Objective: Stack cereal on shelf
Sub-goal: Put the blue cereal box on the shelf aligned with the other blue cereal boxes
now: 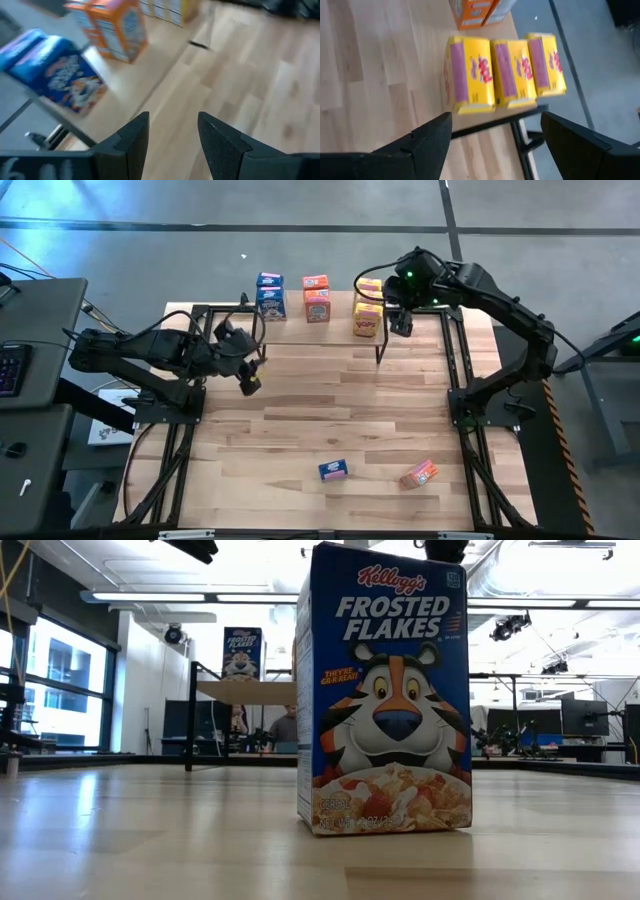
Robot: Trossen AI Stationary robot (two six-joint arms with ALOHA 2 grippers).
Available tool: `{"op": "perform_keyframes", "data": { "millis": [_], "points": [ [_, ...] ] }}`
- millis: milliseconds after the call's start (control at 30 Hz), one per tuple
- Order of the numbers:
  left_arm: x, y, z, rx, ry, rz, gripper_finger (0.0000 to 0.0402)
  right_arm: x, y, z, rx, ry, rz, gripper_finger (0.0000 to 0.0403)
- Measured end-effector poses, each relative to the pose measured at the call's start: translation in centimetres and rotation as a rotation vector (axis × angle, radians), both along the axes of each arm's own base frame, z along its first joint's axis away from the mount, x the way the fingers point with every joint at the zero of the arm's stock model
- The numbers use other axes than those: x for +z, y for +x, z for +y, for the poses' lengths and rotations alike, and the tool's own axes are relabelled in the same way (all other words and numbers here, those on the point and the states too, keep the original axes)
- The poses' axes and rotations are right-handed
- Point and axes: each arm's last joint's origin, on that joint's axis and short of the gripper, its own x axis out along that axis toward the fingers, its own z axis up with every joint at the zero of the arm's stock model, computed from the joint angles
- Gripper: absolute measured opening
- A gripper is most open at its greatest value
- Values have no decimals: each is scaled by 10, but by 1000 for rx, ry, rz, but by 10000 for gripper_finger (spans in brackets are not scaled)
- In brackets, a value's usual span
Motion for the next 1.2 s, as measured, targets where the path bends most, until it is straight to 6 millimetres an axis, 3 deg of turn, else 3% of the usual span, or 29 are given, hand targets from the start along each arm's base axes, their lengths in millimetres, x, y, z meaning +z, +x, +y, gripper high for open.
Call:
{"op": "perform_keyframes", "data": {
  "millis": [133,267,633,833,1200],
  "points": [
    [-2,1,-4,-209,-8,91,158,8,-8,4,-24,27,11,299],
    [-4,4,-7,-303,-17,131,158,15,-18,10,-36,0,-6,299],
    [-9,10,-8,-326,-3,166,158,36,-62,34,-108,26,-102,299],
    [-11,16,-9,-340,9,181,158,38,-87,49,-130,56,-168,299],
    [-6,43,-12,-360,29,6,158,40,-115,65,-168,82,-267,299]
  ]
}}
